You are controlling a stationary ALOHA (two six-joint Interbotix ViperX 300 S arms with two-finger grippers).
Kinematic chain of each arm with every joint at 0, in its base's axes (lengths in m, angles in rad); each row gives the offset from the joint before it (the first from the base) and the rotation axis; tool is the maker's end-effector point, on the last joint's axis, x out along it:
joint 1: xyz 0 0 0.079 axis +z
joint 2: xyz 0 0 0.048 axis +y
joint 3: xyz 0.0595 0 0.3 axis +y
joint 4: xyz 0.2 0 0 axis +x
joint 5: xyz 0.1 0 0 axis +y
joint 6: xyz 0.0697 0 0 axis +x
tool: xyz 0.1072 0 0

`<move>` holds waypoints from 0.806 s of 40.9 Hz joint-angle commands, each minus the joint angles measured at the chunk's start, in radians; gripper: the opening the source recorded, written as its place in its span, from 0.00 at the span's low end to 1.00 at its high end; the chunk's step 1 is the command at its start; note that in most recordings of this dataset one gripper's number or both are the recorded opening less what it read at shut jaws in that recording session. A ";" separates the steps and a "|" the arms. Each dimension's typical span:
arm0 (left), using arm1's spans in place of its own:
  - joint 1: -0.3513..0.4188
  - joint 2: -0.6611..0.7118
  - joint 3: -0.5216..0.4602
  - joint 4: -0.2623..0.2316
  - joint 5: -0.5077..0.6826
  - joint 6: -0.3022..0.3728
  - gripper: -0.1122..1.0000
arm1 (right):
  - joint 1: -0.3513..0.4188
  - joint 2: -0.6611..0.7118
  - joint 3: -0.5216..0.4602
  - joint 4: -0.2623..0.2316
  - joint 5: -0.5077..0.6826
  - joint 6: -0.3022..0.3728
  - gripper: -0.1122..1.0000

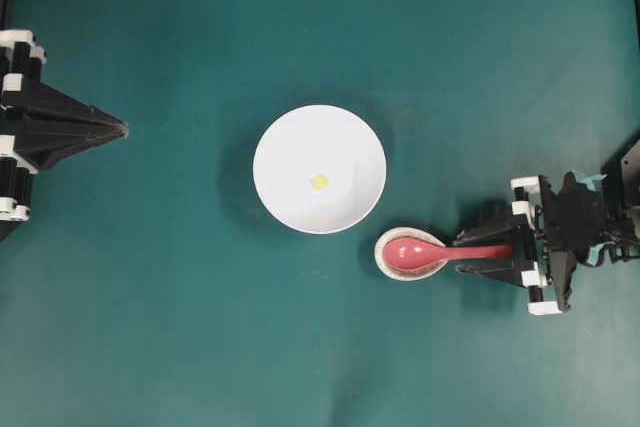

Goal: Scoop the yellow hexagonal prism block from the bowl with a spoon using the right arm.
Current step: 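Close the right gripper on the pink spoon handle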

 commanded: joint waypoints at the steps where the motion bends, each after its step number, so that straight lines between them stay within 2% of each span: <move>1: 0.000 0.008 -0.028 0.003 -0.014 0.000 0.09 | 0.003 -0.009 -0.005 0.005 -0.002 -0.002 0.53; 11: 0.000 0.008 -0.028 0.005 -0.012 0.000 0.09 | 0.003 -0.008 -0.005 0.023 0.000 -0.002 0.53; 26: 0.002 0.009 -0.028 0.003 -0.012 0.000 0.09 | 0.003 -0.008 -0.011 0.025 0.000 -0.003 0.53; 30: 0.002 0.009 -0.028 0.003 -0.009 0.000 0.09 | 0.005 -0.008 -0.012 0.025 0.000 -0.005 0.47; 33: 0.002 0.009 -0.028 0.003 -0.009 0.000 0.09 | 0.005 -0.008 -0.012 0.023 0.000 -0.005 0.37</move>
